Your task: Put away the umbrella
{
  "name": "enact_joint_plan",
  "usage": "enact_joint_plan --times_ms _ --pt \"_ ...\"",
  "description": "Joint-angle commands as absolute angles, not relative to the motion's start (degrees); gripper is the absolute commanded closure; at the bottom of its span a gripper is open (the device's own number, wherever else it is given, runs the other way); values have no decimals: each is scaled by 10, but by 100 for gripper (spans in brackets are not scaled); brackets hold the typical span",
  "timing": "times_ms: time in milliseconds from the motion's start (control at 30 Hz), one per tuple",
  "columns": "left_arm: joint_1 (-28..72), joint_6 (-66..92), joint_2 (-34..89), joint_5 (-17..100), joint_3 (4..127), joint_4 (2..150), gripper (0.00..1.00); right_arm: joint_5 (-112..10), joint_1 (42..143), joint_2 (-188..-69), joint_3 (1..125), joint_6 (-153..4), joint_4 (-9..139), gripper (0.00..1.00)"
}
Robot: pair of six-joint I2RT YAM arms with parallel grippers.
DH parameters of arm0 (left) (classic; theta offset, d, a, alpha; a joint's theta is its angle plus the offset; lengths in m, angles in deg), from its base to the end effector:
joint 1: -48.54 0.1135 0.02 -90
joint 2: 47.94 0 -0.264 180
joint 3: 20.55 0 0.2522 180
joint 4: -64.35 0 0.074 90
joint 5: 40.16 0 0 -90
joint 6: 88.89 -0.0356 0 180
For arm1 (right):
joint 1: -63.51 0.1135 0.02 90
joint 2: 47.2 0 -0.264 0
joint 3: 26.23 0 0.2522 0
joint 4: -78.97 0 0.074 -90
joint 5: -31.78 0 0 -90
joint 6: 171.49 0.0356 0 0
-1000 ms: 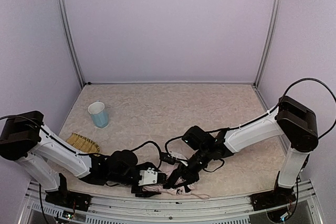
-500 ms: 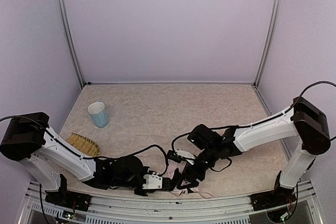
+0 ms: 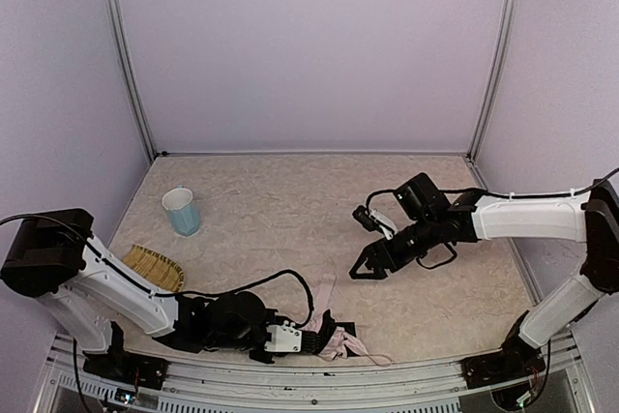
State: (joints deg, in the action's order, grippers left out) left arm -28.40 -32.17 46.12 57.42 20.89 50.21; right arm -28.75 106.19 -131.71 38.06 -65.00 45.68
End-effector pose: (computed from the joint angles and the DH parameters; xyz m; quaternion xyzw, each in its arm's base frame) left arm 0.0672 -0.2691 0.1084 0.7207 0.5376 -0.1060 0.4247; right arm 0.2041 0.2121 0.2047 -0.2857 0.8766 0.3596 0.1440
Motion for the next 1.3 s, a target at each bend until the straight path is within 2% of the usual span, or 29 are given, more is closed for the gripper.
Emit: enact_joint_plan --times_ms 0,133,267,367,500,633,833,900,967,1033,1167,1267 --pt "-288 -338 482 587 208 575 85 -282 1057 -1413 433 -631 453 33" --pt "-291 -338 481 586 210 575 85 -265 1057 -1514 498 -654 447 40" --pt "-292 -338 478 586 209 574 85 -420 1083 -1575 589 -702 386 44" --pt "-292 -337 476 583 207 573 85 -532 1117 -1593 635 -730 338 41" --pt "-294 -339 478 582 207 570 85 -615 1148 -1605 671 -729 286 37" --pt "-293 -337 479 581 208 569 85 -607 1175 -1611 667 -724 279 27" --pt "-293 -337 480 580 210 573 85 -541 1199 -1648 668 -738 282 26" --pt "-293 -336 480 580 211 574 85 -534 1201 -1658 662 -738 284 33" --pt "-293 -337 480 579 213 576 85 -520 1201 -1665 656 -737 286 44" --pt "-292 -338 481 578 214 578 85 -496 1201 -1665 650 -736 294 60" --pt "-294 -335 482 581 215 579 85 -477 1200 -1648 641 -727 312 100" --pt "-293 -333 483 582 216 581 85 -459 1195 -1632 642 -724 320 100"
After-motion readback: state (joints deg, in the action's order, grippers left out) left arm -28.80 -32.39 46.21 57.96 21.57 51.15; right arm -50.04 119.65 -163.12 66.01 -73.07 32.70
